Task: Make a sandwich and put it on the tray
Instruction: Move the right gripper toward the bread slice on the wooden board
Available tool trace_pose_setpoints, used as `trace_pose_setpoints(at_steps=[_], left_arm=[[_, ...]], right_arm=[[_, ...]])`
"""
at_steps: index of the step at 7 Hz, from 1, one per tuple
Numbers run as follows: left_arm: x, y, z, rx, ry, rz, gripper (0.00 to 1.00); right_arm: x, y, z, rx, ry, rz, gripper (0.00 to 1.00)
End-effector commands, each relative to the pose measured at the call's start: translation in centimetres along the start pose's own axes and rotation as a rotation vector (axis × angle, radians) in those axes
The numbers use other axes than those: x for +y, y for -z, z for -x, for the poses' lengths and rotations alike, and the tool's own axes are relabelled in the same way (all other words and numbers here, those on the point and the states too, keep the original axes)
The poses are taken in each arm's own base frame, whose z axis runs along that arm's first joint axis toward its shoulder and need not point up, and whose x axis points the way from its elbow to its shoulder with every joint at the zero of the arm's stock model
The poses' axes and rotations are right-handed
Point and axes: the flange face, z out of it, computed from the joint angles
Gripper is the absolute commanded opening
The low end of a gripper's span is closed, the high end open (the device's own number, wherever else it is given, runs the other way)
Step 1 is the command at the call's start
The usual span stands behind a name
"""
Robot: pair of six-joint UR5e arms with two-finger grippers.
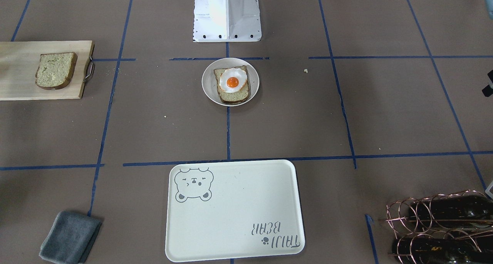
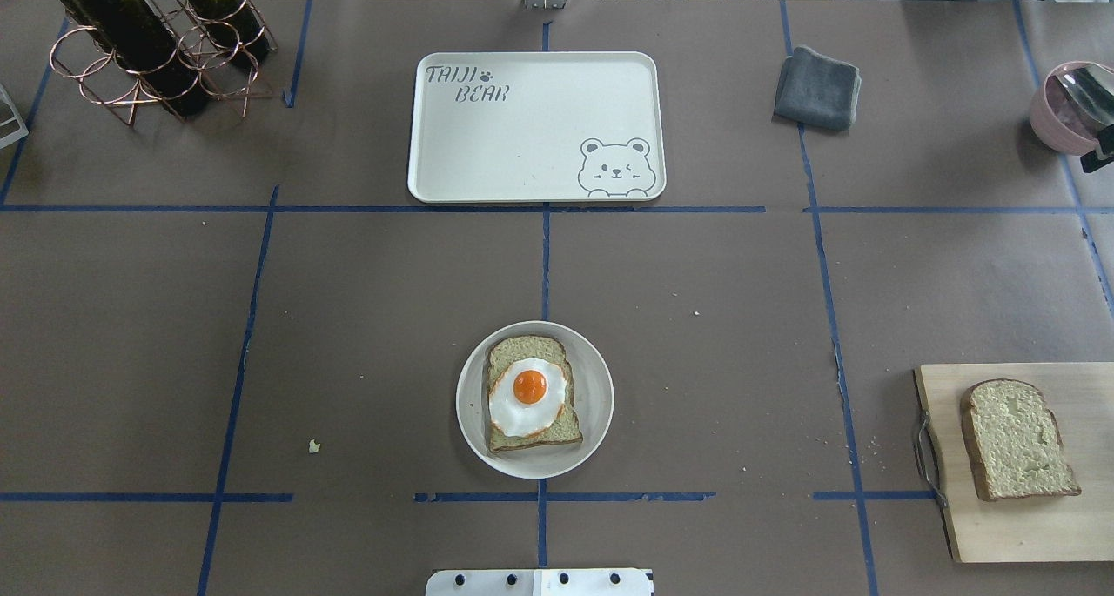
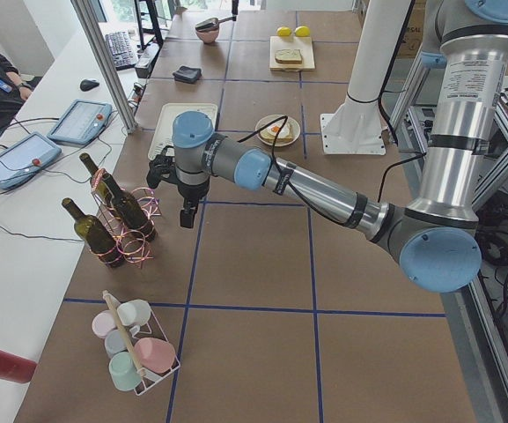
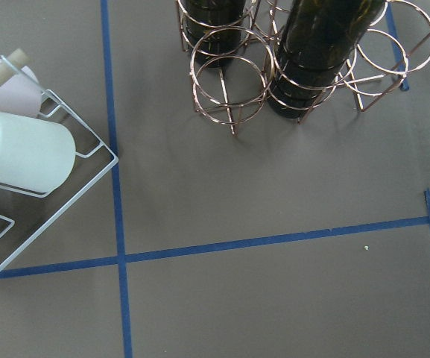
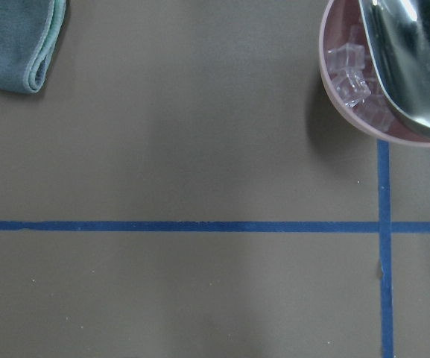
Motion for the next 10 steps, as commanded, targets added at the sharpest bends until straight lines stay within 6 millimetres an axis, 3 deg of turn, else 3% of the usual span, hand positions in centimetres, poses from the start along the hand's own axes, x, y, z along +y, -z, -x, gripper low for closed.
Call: trace_pose_setpoints(at_steps=[1, 3, 4, 7, 10], left_arm=[[0.0, -1.1, -2.7, 0.03, 0.032, -0.016, 1.0], [0.2, -1.9, -5.2, 0.06, 0.091, -0.033, 1.0], [0.4, -2.4, -6.0, 0.072, 0.1, -0.038, 1.0], [0.8, -2.6, -7.9, 0.088, 0.109, -0.03, 1.0], [1.7, -3.2, -11.3, 0.115, 0.132, -0.007, 1.0]], right_arm=[[8.8, -0.6, 1.0, -0.044, -0.029, -0.025, 1.0], [15.9, -1.4, 3.0, -0.004, -0.057, 0.01, 1.0], [17.9, -1.9, 2.2, 0.002, -0.053, 0.002, 1.0], [19.1, -4.7, 3.8, 0.045, -0.034, 0.035, 1.0], [21.7, -8.0, 1.7, 0.017, 0.044, -0.004, 1.0]])
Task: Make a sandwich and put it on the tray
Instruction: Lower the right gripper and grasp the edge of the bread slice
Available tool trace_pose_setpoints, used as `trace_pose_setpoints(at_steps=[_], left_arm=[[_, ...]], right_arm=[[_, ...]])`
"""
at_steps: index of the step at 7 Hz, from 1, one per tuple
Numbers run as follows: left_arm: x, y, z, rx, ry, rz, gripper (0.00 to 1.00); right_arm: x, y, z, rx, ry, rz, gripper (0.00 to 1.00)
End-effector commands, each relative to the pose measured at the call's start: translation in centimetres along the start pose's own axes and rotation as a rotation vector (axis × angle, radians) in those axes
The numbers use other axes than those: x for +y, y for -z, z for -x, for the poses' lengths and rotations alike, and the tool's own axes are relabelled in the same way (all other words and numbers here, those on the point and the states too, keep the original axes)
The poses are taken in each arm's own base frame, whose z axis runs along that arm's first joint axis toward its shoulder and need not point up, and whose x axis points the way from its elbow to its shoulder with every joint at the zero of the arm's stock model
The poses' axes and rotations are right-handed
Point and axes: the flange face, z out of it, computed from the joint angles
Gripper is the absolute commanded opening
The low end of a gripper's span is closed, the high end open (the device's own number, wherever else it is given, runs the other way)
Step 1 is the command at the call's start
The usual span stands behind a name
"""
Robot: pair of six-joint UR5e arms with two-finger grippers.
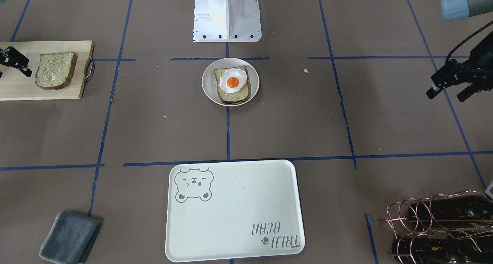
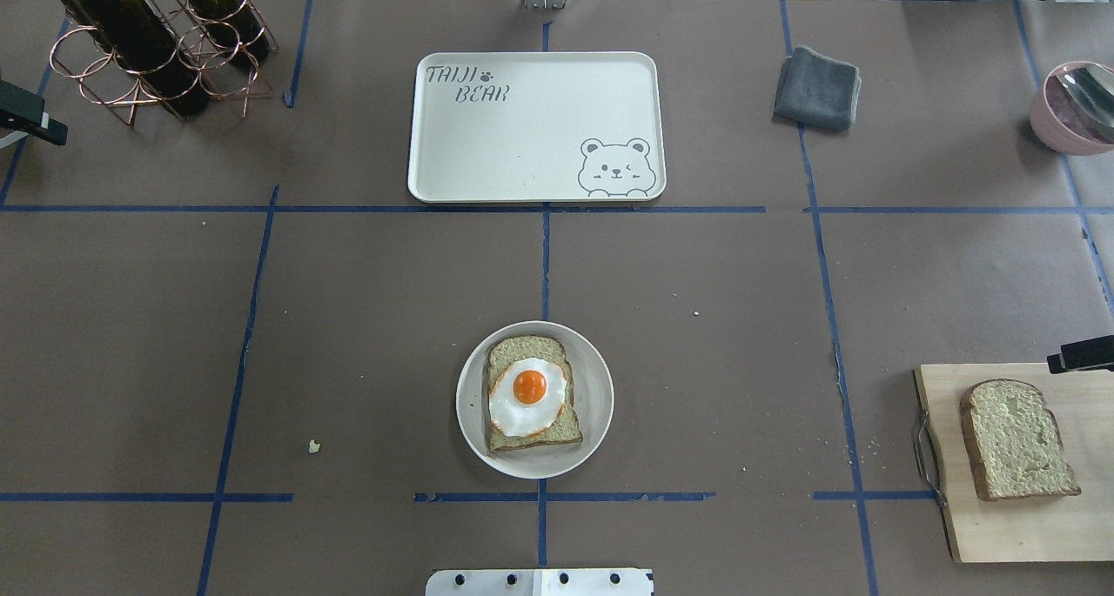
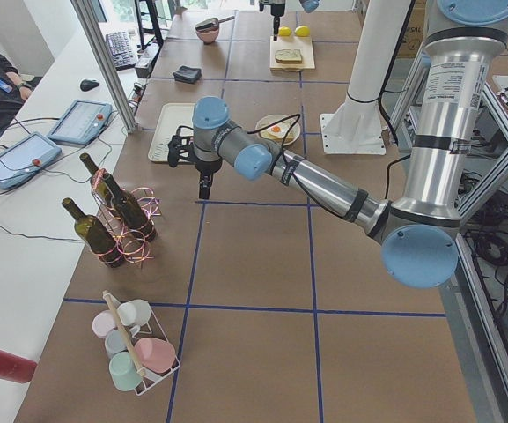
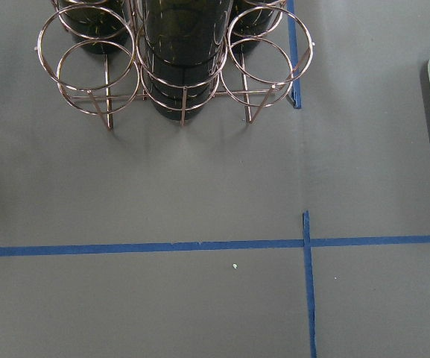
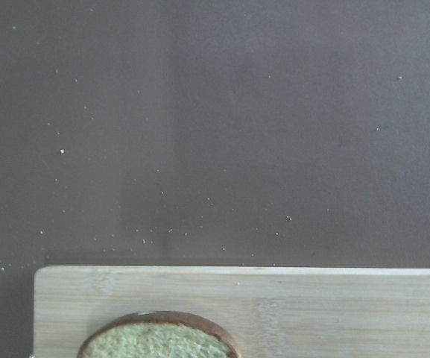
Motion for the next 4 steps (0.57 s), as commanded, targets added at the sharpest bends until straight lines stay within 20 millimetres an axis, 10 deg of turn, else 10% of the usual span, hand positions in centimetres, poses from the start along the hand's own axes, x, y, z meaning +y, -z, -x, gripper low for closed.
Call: trace_pose_setpoints(at_steps=[1, 4], left_arm=[[0.9, -0.2, -2.1, 0.018, 0.02, 0.008, 1.0], [0.9, -0.1, -2.2, 0.019, 0.018, 0.006, 1.0]], right_arm=[[1.9, -2.0, -0.2, -0.004, 0.04, 0.0, 1.0], [5.0, -2.8, 0.1, -0.036, 0.047, 0.039, 0.96]])
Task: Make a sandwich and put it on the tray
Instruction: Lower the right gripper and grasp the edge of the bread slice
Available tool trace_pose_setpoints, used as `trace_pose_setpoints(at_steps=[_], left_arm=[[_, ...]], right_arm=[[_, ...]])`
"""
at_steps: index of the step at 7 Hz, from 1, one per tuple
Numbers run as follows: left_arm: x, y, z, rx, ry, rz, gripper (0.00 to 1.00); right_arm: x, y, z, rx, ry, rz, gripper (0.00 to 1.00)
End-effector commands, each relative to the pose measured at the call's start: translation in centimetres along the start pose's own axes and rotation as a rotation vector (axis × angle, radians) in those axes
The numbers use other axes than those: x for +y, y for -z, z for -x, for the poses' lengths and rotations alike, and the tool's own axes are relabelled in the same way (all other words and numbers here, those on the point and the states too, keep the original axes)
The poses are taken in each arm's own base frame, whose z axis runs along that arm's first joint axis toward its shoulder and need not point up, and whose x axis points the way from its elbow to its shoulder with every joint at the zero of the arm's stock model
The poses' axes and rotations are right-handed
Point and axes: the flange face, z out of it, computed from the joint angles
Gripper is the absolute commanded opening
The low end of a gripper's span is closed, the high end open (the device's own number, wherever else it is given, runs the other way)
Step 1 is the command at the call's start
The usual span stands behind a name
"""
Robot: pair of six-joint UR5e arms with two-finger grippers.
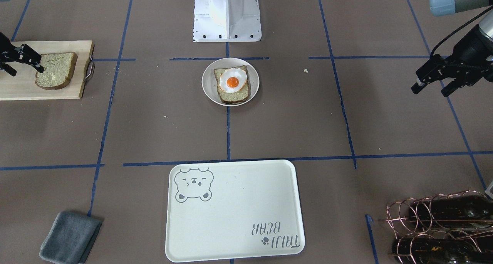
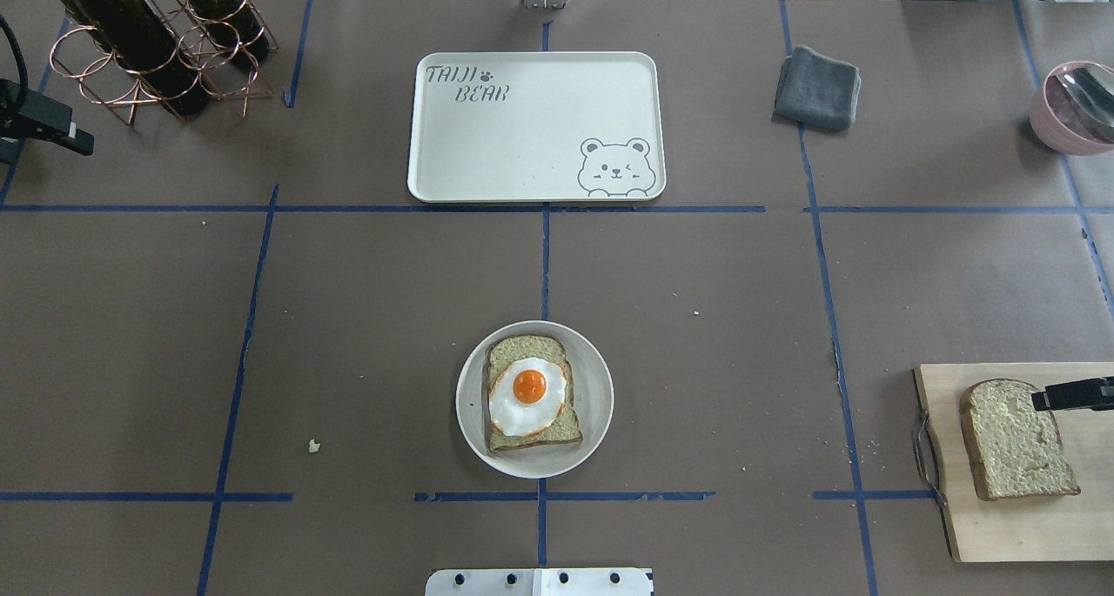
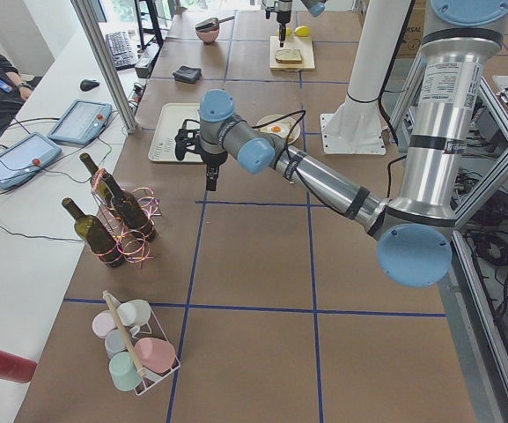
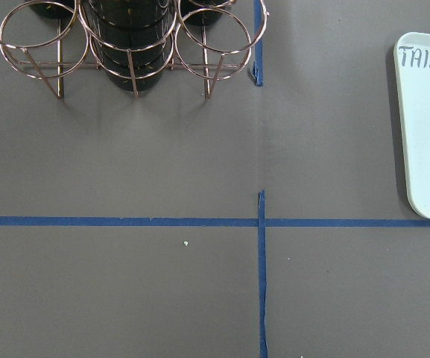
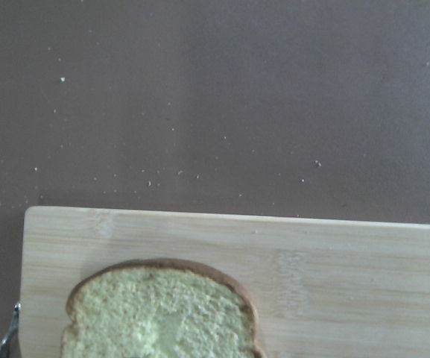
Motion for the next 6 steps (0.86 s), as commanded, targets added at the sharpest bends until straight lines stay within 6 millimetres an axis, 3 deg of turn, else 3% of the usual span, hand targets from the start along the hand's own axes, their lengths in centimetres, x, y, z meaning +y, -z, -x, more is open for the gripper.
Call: trace_pose_setpoints(at_steps=[1, 3, 4, 6], left_arm=[[0.1, 0.1, -0.1, 0.002, 0.0, -0.001, 1.0], [0.0, 0.0, -0.1, 0.001, 0.001, -0.001, 1.0], [0.0, 0.0, -0.1, 0.001, -0.001, -0.001, 1.0], [0.0, 0.0, -0.1, 0.001, -0.001, -0.001, 1.0]], right_arm=[[1.8, -1.3, -0.1, 0.038, 0.033, 0.006, 0.96], [2.4, -2.1, 0.5, 0.048, 0.044, 0.022, 0.94], [2.5, -2.2, 0.6, 0.048, 0.048, 0.027, 0.78], [2.8, -2.5, 0.8, 0.047, 0.053, 0.036, 0.63]])
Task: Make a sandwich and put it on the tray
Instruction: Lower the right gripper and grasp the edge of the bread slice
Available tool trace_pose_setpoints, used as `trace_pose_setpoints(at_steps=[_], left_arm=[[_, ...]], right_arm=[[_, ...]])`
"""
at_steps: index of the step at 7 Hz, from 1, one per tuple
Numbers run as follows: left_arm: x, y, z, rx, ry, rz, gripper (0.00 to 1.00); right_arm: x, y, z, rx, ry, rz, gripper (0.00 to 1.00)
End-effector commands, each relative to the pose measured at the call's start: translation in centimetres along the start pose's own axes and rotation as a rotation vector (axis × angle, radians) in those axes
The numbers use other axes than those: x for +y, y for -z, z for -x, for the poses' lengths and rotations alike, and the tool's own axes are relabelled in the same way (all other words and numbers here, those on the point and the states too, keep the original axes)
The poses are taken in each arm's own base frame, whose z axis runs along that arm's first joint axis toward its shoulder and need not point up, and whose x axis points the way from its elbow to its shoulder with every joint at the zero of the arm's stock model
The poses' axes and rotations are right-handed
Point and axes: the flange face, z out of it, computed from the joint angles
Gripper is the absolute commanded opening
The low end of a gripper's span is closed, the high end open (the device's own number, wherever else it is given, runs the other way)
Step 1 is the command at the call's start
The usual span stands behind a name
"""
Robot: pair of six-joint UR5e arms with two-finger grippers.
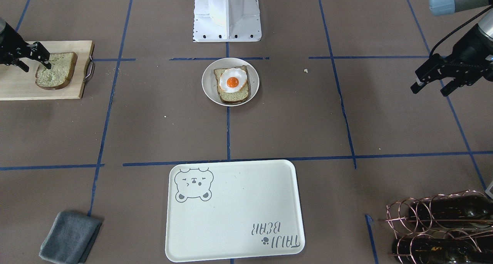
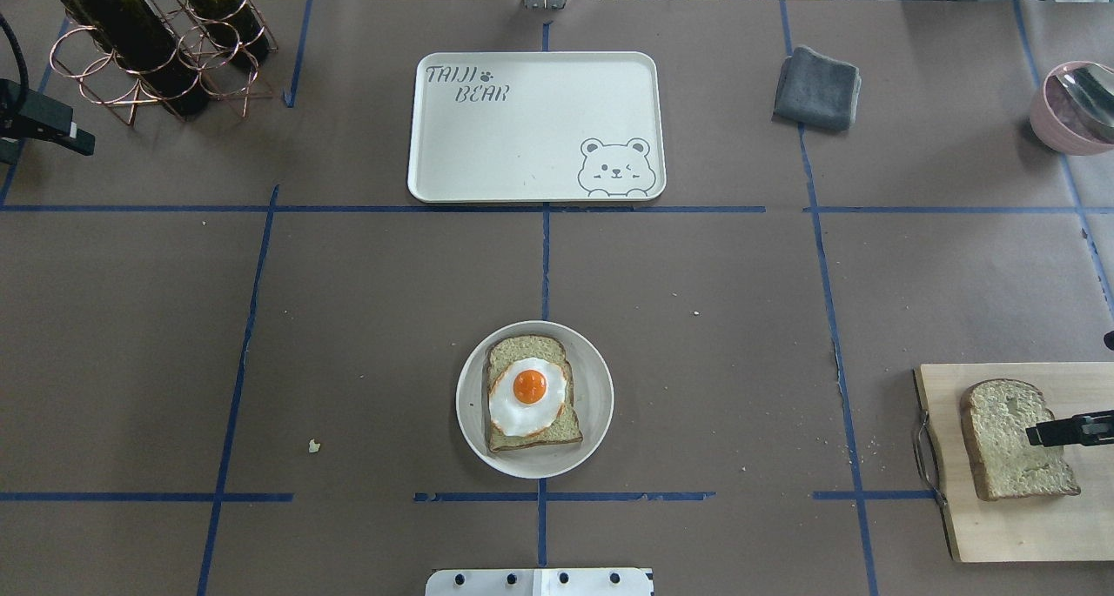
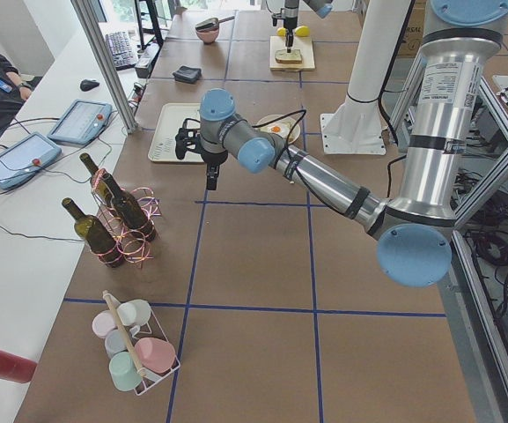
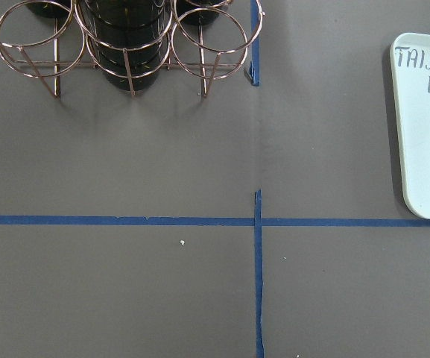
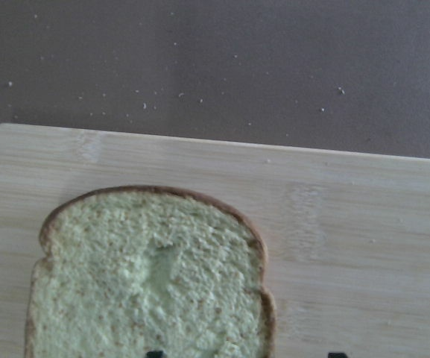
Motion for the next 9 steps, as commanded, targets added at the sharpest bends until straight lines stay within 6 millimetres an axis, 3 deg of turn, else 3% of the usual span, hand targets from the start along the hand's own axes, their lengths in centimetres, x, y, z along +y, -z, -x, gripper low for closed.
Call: trace_pose_setpoints(at_steps=[1, 3, 8, 9], left_arm=[[0.0, -0.1, 0.1, -0.002, -0.001, 0.0, 1.0], [0.0, -0.1, 0.1, -0.002, 0.001, 0.0, 1.0], [-0.1, 0.0, 0.0, -0.001, -0.003, -0.001, 1.0], [-0.1, 0.0, 0.0, -0.001, -0.003, -0.001, 1.0]], right_arm=[[0.1, -0.1, 0.2, -0.002, -0.002, 0.004, 0.53], [0.1, -0.2, 0.1, 0.0, -0.003, 0.006, 0.4], [0.2, -0.9, -0.7, 0.015, -0.014, 0.02, 0.48], [0.2, -1.1, -0.8, 0.017, -0.017, 0.022, 0.42]])
